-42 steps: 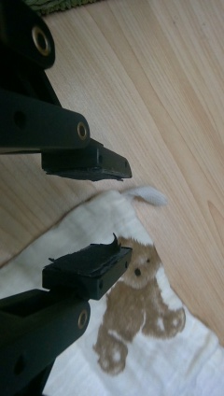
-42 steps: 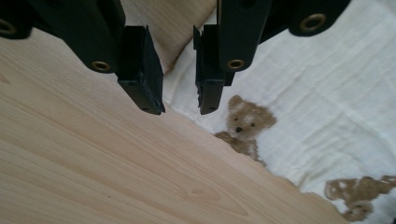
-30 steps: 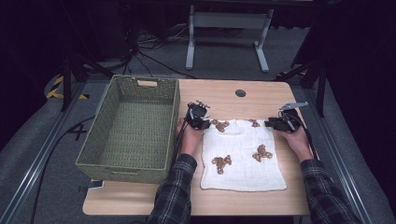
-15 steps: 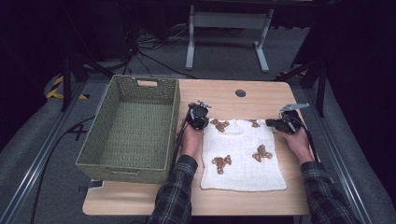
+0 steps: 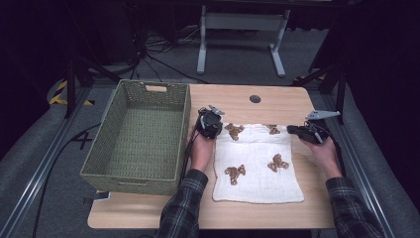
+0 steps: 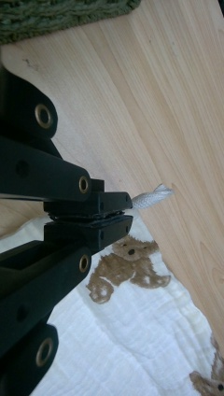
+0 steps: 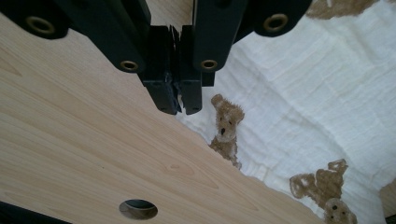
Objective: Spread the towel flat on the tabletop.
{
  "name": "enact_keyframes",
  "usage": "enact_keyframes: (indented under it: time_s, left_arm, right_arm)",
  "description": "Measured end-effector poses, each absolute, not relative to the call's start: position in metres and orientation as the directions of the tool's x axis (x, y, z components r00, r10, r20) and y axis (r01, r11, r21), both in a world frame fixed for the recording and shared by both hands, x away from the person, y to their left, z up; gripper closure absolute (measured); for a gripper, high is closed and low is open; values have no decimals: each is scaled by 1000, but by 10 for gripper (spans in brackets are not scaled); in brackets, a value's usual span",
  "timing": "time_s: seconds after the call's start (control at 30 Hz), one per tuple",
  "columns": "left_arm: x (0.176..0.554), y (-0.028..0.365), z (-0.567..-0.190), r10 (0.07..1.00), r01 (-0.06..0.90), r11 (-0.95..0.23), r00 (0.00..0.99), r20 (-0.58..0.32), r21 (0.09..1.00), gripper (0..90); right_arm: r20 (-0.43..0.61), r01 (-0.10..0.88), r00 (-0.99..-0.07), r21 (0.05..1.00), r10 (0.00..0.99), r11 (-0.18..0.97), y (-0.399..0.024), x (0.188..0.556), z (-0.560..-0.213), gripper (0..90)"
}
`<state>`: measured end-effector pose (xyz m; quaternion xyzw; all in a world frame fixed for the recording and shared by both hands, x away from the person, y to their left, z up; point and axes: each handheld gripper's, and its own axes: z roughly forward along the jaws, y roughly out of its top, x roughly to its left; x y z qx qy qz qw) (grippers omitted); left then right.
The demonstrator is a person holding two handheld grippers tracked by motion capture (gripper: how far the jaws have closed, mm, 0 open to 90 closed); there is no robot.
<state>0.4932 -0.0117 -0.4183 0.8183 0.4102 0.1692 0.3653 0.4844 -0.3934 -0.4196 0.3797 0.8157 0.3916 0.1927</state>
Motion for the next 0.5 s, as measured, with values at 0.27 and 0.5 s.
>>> enact_keyframes:
  time_s: [0.27, 0.5]
  left_arm:
    - [484, -7, -419, 818, 560, -408, 575, 16, 721, 879]
    - [468, -9, -411, 808, 545, -428, 589, 35, 721, 879]
  right_arm:
    - [-21, 464, -632, 791, 775, 399, -400, 472, -420, 878]
    - [-27, 444, -645, 800, 764, 403, -401, 459, -415, 878]
